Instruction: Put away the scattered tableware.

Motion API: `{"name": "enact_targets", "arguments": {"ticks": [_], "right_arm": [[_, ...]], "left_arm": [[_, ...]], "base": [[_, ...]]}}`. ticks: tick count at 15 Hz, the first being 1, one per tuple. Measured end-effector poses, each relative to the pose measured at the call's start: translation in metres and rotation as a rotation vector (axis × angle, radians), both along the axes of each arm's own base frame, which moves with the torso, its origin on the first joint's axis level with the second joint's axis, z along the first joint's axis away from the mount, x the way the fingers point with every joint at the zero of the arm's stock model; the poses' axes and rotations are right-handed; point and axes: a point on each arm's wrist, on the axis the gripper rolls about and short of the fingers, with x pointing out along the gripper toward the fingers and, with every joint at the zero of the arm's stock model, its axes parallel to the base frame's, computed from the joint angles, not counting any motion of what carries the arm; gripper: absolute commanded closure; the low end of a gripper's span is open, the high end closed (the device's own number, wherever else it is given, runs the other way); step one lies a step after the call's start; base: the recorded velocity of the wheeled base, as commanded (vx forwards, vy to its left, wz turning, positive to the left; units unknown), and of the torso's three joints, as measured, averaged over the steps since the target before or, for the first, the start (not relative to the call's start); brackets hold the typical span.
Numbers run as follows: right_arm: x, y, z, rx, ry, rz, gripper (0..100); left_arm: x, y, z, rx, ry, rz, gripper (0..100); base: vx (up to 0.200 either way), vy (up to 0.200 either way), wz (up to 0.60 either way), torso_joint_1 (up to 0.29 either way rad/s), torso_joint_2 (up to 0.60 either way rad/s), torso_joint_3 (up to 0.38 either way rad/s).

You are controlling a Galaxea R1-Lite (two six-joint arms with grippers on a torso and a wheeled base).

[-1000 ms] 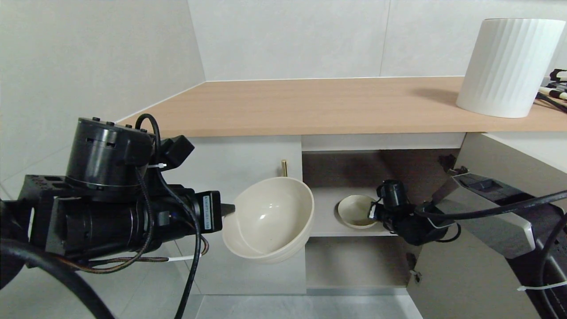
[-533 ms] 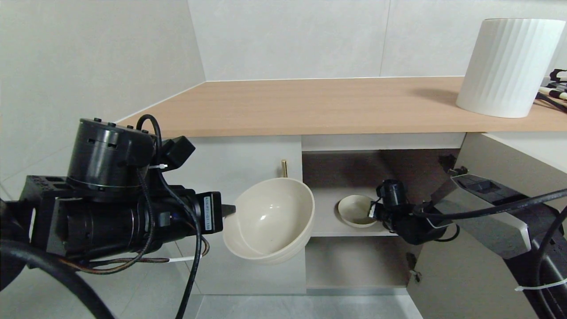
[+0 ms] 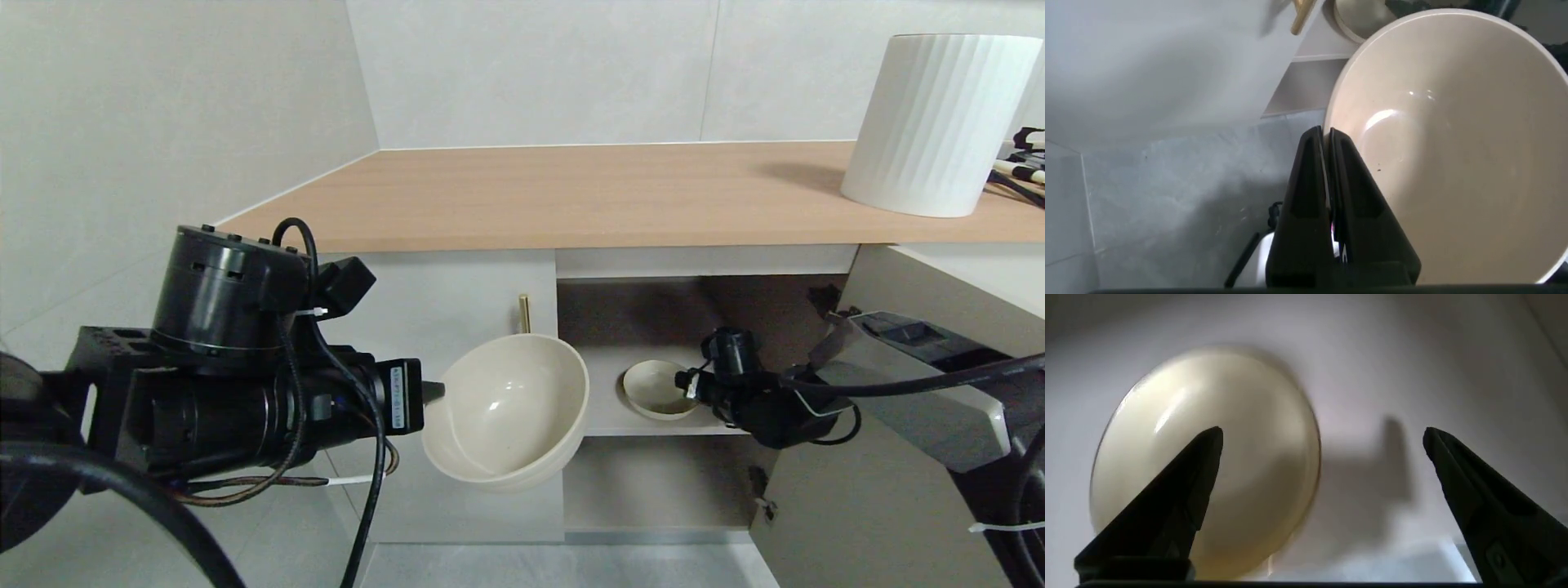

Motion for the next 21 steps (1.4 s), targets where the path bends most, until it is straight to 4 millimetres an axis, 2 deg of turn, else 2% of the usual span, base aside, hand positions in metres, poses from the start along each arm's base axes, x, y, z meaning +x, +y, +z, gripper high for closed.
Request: {"name": "enact_targets", "arguments": {"ticks": [2,4,7,9,11,13,15,21], "right_arm": [[-0.024,0.007,0.028,0.032,0.008,0.082,0],[-0.06,0.017,0.067,0.069,0.026,0.22,0],[-0.122,0.026,0.131,0.093,0.088,0.425,0],[-0.162,0.028,0.167,0.12,0.121,0.558,0],[-0.198,0.034,0.187,0.128,0.172,0.678,0],[-0.217,0.042,0.193,0.095,0.192,0.757,0],[-0.222,0.051,0.191,0.083,0.205,0.792,0],[-0.216,0.073,0.158,0.031,0.303,0.803,0]], "left_arm": [[0.004,-0.008,-0.008,0.024,0.017,-0.005,100],[0.006,-0.02,-0.02,0.07,0.037,-0.025,100],[0.01,-0.044,-0.049,0.251,0.036,-0.039,100],[0.013,-0.062,-0.067,0.318,0.024,-0.036,100],[0.012,-0.075,-0.082,0.364,0.024,-0.041,100],[0.01,-0.082,-0.089,0.383,0.029,-0.056,100],[0.005,-0.086,-0.09,0.415,0.008,-0.039,100],[-0.008,-0.092,-0.084,0.416,-0.024,-0.059,100]], "base": [[0.0,0.0,0.0,0.0,0.0,0.0],[0.0,0.0,0.0,0.0,0.0,0.0],[0.0,0.0,0.0,0.0,0.0,0.0],[0.0,0.0,0.0,0.0,0.0,0.0],[0.0,0.0,0.0,0.0,0.0,0.0],[0.0,0.0,0.0,0.0,0.0,0.0],[0.0,0.0,0.0,0.0,0.0,0.0],[0.0,0.0,0.0,0.0,0.0,0.0]]}}
